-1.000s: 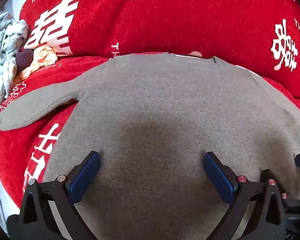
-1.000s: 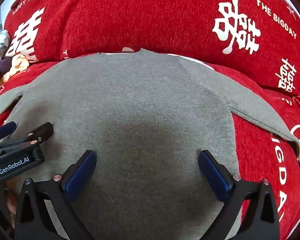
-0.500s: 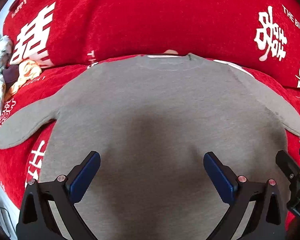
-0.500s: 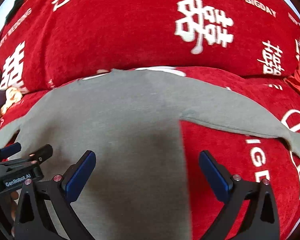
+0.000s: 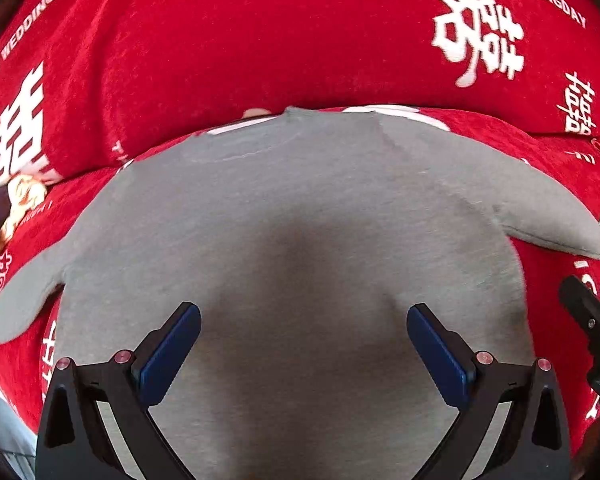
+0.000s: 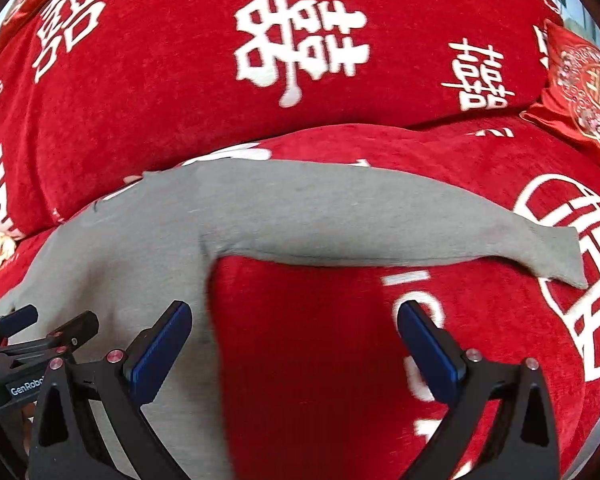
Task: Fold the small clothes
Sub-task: 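Move the right tool toward the cuff of the grey sweater sleeve, then close the right tool on the sleeve cuff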
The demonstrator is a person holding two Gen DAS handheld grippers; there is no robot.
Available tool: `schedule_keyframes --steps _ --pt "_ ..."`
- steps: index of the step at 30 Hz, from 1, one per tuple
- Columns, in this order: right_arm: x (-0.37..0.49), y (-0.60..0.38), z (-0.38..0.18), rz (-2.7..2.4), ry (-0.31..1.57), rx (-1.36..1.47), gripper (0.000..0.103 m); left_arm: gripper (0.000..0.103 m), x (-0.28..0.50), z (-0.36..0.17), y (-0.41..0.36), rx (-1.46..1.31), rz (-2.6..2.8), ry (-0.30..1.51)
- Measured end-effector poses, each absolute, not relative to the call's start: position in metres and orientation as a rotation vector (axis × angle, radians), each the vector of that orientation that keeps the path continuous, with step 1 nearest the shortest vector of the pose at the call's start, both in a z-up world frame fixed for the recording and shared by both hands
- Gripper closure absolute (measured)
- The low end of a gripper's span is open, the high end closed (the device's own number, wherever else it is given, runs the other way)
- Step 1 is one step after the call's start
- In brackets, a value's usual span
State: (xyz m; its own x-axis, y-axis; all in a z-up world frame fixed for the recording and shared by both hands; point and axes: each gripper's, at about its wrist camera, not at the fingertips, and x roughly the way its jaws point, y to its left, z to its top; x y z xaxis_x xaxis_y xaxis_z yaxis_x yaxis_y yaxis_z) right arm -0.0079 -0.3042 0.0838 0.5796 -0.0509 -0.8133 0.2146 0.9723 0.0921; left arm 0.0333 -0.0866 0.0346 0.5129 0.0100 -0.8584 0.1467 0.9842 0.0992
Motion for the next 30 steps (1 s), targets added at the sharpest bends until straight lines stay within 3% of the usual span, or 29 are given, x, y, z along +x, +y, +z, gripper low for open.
schedule_keyframes --steps 30 --pt "-0.047 -0.474 0.059 -0.328 0.873 0.487 0.001 0.000 0.033 0.055 -0.207 0.329 -0.181 0.951"
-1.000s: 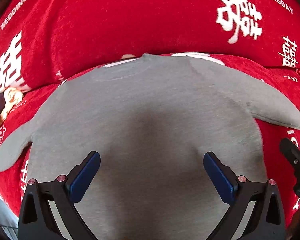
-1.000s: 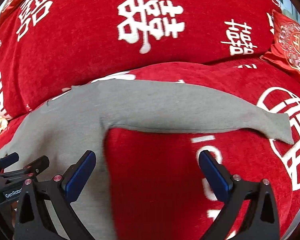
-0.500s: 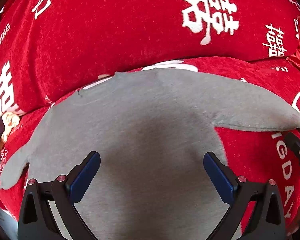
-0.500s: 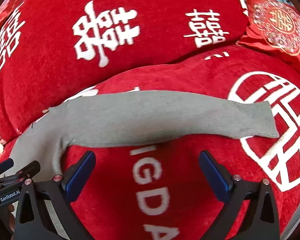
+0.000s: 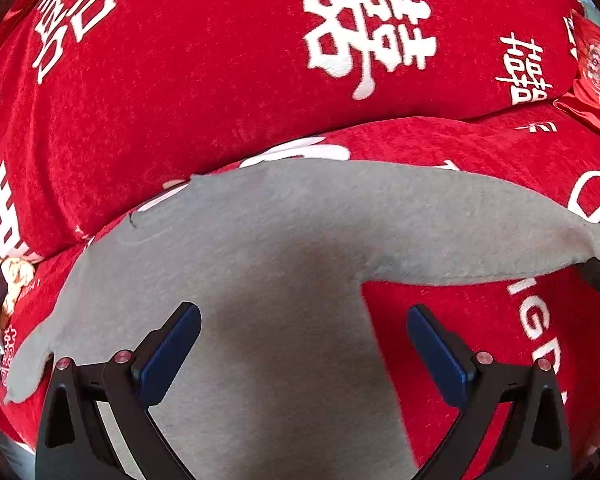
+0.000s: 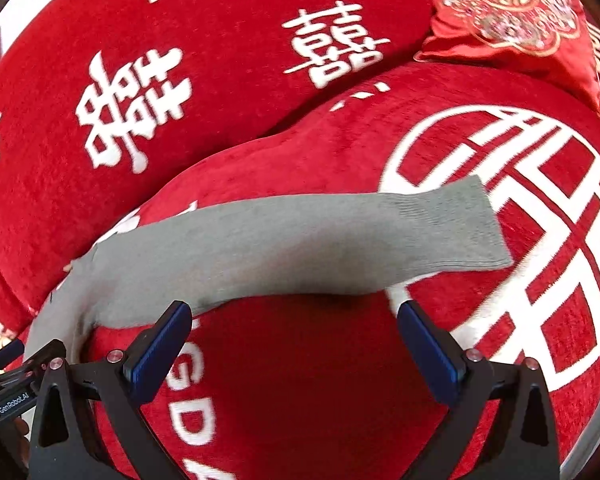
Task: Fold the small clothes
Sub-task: 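Close the right tool on the sleeve cuff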
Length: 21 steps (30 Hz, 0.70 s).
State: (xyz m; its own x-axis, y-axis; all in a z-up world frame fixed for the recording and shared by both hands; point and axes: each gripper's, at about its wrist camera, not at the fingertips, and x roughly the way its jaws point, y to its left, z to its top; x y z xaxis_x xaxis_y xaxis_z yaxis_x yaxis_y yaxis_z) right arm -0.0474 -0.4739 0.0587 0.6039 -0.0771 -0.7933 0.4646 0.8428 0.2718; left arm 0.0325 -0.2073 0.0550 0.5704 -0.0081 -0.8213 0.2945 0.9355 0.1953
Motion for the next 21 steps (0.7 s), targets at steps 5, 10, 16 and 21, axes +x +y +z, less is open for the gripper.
schedule_keyframes --steps 5,10,16,21 --pt "-0.052 -0.496 0.053 -0.311 0.848 0.576 0.001 0.000 0.040 0.052 -0.227 0.340 -0.197 0.964" --pt "-0.049 -0.519 0.045 -0.254 0.790 0.715 0.001 0.000 0.046 0.045 -0.240 0.350 -0.204 0.980" --pt "-0.035 -0.544 0.036 -0.234 0.753 0.777 0.013 0.000 0.060 0.033 -0.244 0.343 -0.195 1.008" --pt "-0.028 -0.561 0.028 -0.210 0.735 0.849 0.043 0.000 0.078 0.030 -0.238 0.313 -0.179 1.024"
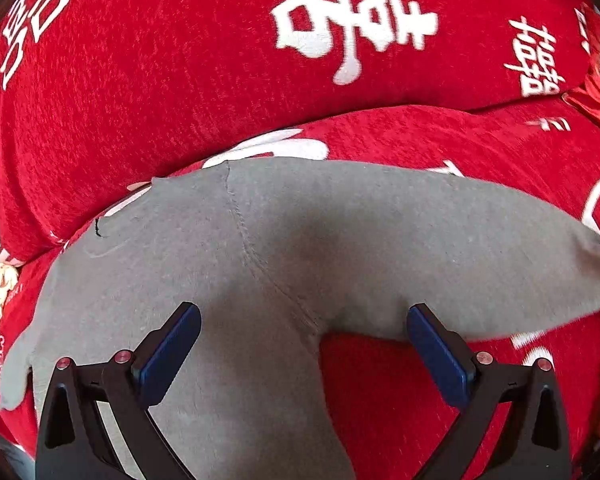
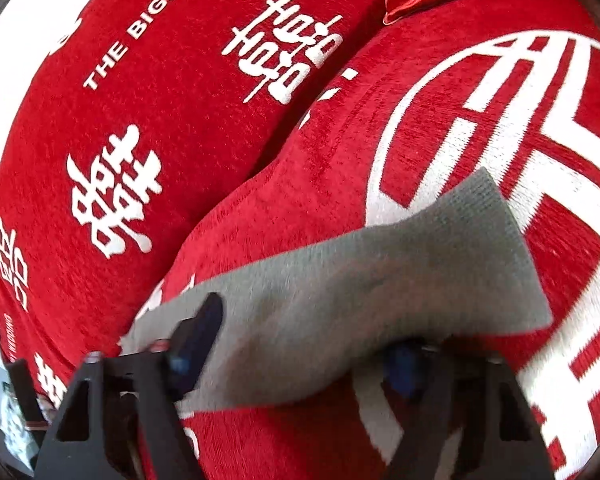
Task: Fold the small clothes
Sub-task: 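Close the right tool on the sleeve cuff, then lift the held sleeve and carry it across the sweater body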
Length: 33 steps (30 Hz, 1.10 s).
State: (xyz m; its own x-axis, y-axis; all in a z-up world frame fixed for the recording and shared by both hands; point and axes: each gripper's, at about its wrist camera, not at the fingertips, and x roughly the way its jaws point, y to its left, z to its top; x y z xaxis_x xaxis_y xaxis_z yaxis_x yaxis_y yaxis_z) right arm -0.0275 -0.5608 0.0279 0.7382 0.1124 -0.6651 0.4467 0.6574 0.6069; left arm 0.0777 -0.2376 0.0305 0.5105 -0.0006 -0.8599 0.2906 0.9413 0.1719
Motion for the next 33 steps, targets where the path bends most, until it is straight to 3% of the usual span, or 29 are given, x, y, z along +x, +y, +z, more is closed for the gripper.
schedule_keyframes --steps 1,3,5,16,33 --pt "-0.026 -0.564 0.026 -0.203 0.737 0.858 0.051 0.000 0.083 0.030 -0.235 0.299 -0.173 1.032" --pt "-0.023 -0.567 0.025 -0.202 0.746 0.852 0.085 0.000 0.091 0.029 -0.231 0.282 -0.163 1.046" --pt "-0.025 -0.568 0.029 -0.217 0.727 0.822 0.093 0.000 0.098 0.028 -0.227 0.272 -0.151 1.052" --pt "-0.028 -0.567 0.047 -0.301 0.708 0.698 0.097 0.000 0.120 0.009 -0.218 0.230 -0.144 1.102" --pt "-0.012 -0.493 0.137 -0.271 0.660 0.427 0.098 0.000 0.104 0.044 -0.158 0.085 -0.169 1.060"
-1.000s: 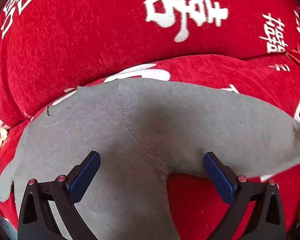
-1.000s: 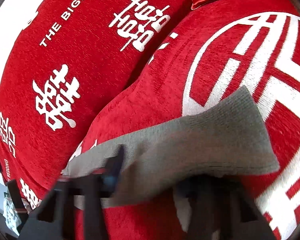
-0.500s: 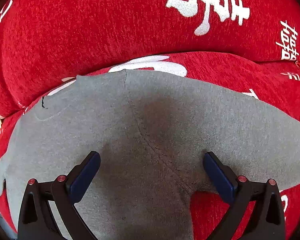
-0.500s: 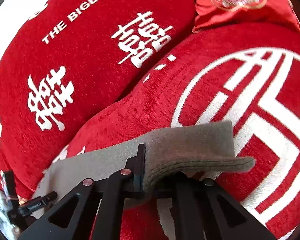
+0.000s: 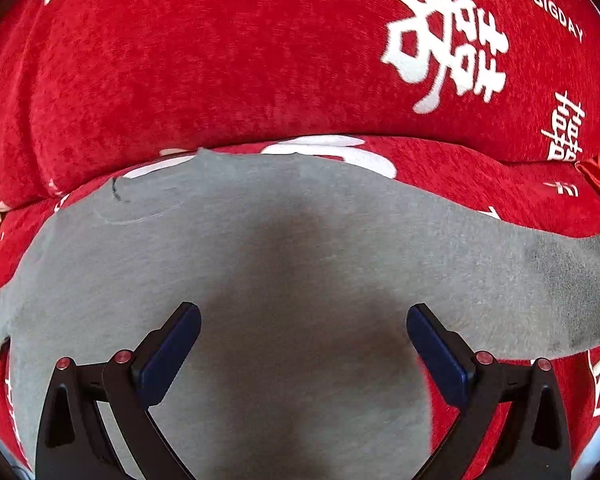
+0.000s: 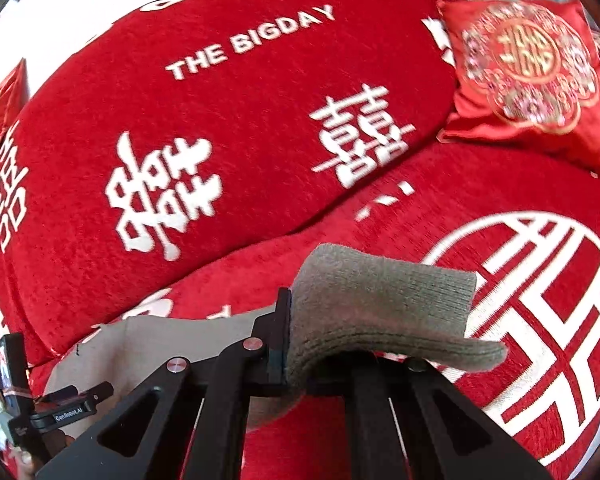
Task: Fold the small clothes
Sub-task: 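Lift the held sleeve and carry it across the sweater body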
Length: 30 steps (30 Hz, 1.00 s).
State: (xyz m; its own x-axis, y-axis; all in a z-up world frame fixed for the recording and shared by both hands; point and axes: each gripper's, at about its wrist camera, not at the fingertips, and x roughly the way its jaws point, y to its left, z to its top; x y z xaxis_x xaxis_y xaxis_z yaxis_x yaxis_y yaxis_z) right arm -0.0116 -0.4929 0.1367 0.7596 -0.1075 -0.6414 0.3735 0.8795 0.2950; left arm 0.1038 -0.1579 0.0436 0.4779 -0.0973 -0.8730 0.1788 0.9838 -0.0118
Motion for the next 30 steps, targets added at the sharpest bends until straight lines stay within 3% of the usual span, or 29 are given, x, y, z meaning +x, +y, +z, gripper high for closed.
schedule_keyframes --steps 12,30 --pt "0.017 -0.390 0.185 -0.175 0.640 0.296 0.098 0.000 0.087 0.047 -0.082 0.000 -0.143 1.050" --pt "0.046 -0.235 0.196 -0.026 0.682 0.155 0.098 0.000 0.066 0.046 0.024 -0.121 -0.082 1.039"
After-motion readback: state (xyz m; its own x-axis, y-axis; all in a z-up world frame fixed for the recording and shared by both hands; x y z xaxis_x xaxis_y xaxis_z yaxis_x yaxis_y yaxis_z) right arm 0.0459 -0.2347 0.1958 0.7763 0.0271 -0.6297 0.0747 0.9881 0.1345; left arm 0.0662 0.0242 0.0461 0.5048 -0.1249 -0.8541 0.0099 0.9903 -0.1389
